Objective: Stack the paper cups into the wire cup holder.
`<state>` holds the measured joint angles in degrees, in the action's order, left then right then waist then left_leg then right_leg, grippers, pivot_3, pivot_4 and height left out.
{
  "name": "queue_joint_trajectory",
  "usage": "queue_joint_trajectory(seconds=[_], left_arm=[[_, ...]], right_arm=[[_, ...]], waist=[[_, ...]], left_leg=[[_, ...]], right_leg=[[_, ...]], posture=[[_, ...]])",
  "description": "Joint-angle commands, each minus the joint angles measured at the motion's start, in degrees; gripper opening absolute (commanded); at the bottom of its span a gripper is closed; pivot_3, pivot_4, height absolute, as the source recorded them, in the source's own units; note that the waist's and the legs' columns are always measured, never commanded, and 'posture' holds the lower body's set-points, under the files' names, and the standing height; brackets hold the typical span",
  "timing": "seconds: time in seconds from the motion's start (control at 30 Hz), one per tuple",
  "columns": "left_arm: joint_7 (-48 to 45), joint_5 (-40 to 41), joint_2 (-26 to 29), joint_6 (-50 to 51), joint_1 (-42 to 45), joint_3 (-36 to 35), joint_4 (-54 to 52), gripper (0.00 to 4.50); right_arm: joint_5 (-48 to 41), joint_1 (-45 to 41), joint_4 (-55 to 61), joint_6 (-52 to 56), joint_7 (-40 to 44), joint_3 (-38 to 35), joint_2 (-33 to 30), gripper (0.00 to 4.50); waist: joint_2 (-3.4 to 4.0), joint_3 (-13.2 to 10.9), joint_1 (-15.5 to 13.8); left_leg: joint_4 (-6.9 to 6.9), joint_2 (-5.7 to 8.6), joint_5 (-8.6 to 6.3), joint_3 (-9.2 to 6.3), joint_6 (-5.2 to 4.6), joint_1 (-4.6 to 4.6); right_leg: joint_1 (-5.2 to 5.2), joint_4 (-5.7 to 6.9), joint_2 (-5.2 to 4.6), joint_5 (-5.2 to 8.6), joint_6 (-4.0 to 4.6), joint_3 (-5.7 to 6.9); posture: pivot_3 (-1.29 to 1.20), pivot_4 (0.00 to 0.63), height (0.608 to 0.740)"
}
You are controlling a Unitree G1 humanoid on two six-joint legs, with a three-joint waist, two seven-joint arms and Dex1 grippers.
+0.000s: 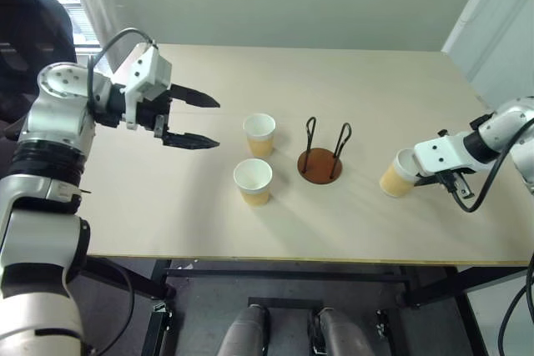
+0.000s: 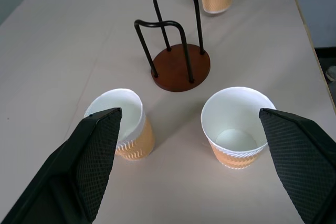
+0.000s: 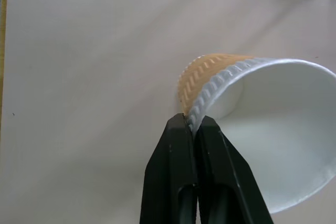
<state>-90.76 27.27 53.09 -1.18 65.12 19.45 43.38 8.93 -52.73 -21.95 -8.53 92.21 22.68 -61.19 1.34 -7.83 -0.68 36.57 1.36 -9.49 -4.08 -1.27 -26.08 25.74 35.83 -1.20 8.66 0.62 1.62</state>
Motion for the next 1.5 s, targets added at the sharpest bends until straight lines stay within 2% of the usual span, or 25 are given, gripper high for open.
queue_joint_trajectory(seconds=[0.03, 0.37, 0.7, 1.23, 1.5], left_arm=[[-1.74, 0.84, 1.07, -1.47, 2.05, 0.42, 0.9, 4.5], [-1.74, 0.87, 0.26, -1.89, 2.85, 2.34, 2.82, 4.5], [-1.74, 0.91, -0.45, -1.84, 3.77, 3.13, 3.63, 4.5], [-1.74, 0.88, -0.5, -1.61, 3.78, 3.1, 3.79, 4.5], [-1.74, 1.28, 0.28, -1.13, 2.75, 2.83, 2.53, 4.5]], right_arm=[[-1.76, -3.99, 1.88, 0.3, 0.29, 0.96, -1.01, 0.03], [0.9, -19.03, -2.51, 2.05, 0.29, 0.64, 6.69, 0.03], [2.42, -27.15, -7.28, 0.91, -0.32, -0.45, 10.95, 0.03], [-3.62, -22.99, 5.37, 9.56, 0.29, 0.03, 13.49, 0.03], [-2.77, -21.43, 5.71, 9.02, 0.28, 0.42, 15.06, 0.03]], waist=[[0.0, 0.0, 0.05], [0.0, 0.0, 0.22], [0.0, 0.0, 0.06], [0.0, 0.0, 0.08], [0.0, 0.0, 0.12]], left_leg=[[0.0, 0.0, 0.0, 0.0, -0.01, 0.0], [-0.04, -0.01, 0.03, -0.01, -0.07, -0.01], [-0.05, 0.0, -0.13, -0.03, -0.15, -0.11], [-0.03, -0.02, -0.21, -0.02, -0.27, -0.1], [0.03, -0.02, -0.19, -0.02, -0.28, -0.09]], right_leg=[[0.0, 0.0, 0.0, 0.0, 0.0, 0.0], [0.08, 0.02, 0.0, 0.04, 0.1, 0.0], [0.22, 0.04, 0.0, 0.14, 0.24, 0.01], [0.25, 0.05, 0.0, 0.24, 0.33, 0.05], [0.24, 0.08, 0.0, 0.24, 0.33, 0.05]], posture=[[0.0, 0.15, 0.74], [0.0, 0.15, 0.74], [0.0, 0.15, 0.74], [0.0, 0.15, 0.74], [0.0, 0.15, 0.74]])
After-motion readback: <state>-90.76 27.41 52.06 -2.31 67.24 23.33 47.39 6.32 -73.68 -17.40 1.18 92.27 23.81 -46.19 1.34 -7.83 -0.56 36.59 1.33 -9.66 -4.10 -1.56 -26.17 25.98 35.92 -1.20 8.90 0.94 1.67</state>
